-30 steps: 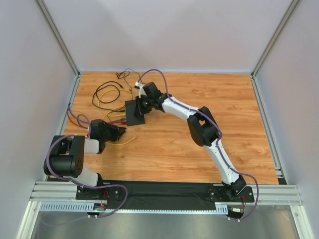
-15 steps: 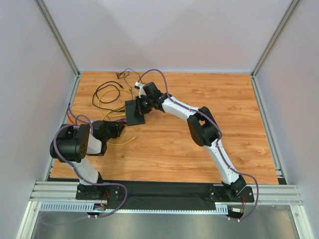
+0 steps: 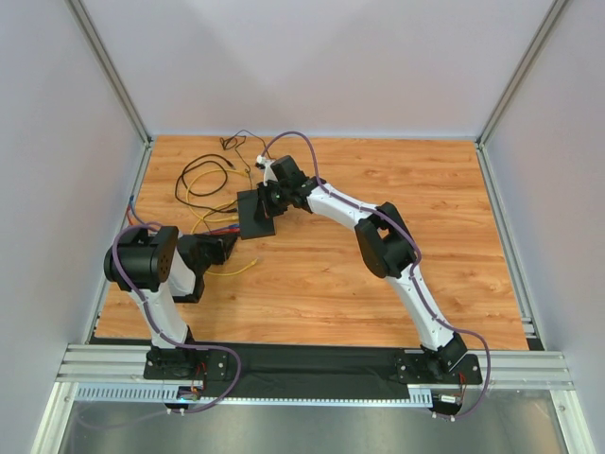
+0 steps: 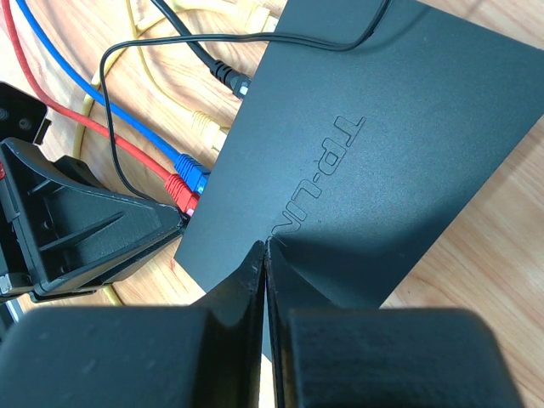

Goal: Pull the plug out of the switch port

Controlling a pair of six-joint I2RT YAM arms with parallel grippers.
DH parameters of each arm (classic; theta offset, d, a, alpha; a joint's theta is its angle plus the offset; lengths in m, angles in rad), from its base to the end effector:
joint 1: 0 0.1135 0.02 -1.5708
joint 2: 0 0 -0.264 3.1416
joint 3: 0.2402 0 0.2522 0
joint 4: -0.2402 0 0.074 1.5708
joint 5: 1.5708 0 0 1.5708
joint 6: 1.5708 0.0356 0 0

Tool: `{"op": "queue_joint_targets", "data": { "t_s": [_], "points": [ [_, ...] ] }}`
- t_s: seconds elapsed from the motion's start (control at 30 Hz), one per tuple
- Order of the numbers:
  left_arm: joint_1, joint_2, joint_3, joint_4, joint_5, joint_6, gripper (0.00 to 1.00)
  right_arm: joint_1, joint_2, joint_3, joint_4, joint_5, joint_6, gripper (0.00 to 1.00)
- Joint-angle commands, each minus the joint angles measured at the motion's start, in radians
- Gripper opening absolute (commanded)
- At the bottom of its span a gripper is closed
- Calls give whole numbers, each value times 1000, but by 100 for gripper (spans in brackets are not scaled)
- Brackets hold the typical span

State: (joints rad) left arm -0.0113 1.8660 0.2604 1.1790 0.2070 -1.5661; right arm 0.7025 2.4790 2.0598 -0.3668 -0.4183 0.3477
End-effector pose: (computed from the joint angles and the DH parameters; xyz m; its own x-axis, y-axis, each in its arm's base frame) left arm 0.2472 -0.0101 0.0741 -0.2001 -0.9764 0.0808 -0.4128 0.0093 -0.9108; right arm 0.4116 0.3674 0.1556 -0.7835 -0.2554 -0.5665 -0.5771 0.6371 0.5110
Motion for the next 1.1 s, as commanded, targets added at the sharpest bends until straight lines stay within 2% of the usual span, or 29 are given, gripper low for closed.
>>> {"op": "queue_joint_targets", "data": {
  "t_s": [0.0, 0.27, 0.43, 0.47, 0.57, 0.7, 0.83, 1.07],
  "points": [
    [4, 10, -24, 48, -18, 18, 28, 3, 4, -1, -52, 38, 0, 2],
    [4, 19, 8, 28, -32, 35, 27, 3, 8, 6, -60, 42, 2, 3],
    [4, 42, 17, 63, -32, 34, 15, 3, 17, 20, -75, 47, 2, 2],
    [4, 41, 17, 61, -32, 37, 9, 2, 23, 31, -84, 49, 1, 2],
    [4, 32, 23, 35, -27, 58, 0, 3, 27, 36, -98, 67, 10, 2],
    [4, -13, 30, -21, -31, 83, 0, 3, 46, 63, -144, 117, 27, 0],
    [4, -76, 42, -163, -40, 106, 0, 12, 75, 118, -227, 190, 25, 0],
    [24, -192, 57, -358, -92, 143, 0, 23, 127, 191, -316, 223, 33, 0]
  ]
}}
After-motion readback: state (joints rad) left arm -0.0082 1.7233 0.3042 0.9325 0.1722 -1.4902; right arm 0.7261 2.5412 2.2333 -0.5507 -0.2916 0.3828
